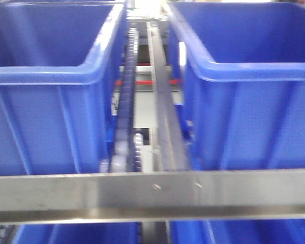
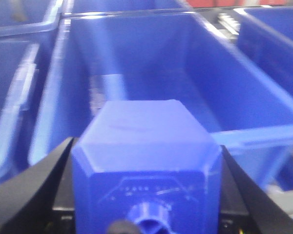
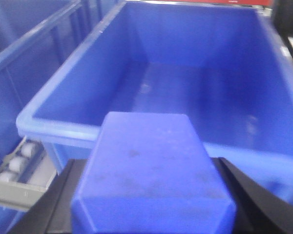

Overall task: Pick and sort blue part to right shelf
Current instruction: 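Move the left gripper with its blue part over an open blue bin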

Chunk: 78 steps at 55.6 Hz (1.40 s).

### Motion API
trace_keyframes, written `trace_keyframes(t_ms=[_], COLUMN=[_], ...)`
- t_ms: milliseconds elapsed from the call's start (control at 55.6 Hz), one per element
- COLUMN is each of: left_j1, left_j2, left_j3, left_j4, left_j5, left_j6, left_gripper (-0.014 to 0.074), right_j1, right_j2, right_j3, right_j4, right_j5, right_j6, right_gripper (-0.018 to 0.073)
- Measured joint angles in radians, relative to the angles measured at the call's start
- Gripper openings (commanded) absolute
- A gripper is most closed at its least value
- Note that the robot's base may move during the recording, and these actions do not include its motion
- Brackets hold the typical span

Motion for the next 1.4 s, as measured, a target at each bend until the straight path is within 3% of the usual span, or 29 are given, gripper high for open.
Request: trace_keyframes(t_ms=[1402], left_j1=[0.000], left_j2=[0.000], left_j3=[0.000], left_j4=[0.002], left_j5=[-0.002], left_j6=[0.000], left_gripper=[0.0281], right_j1=[0.000], right_j2=[0.000], right_j3=[0.000], right_j4=[0.000], right_j5=[0.000], right_j6=[0.000], right_gripper=[0.0205])
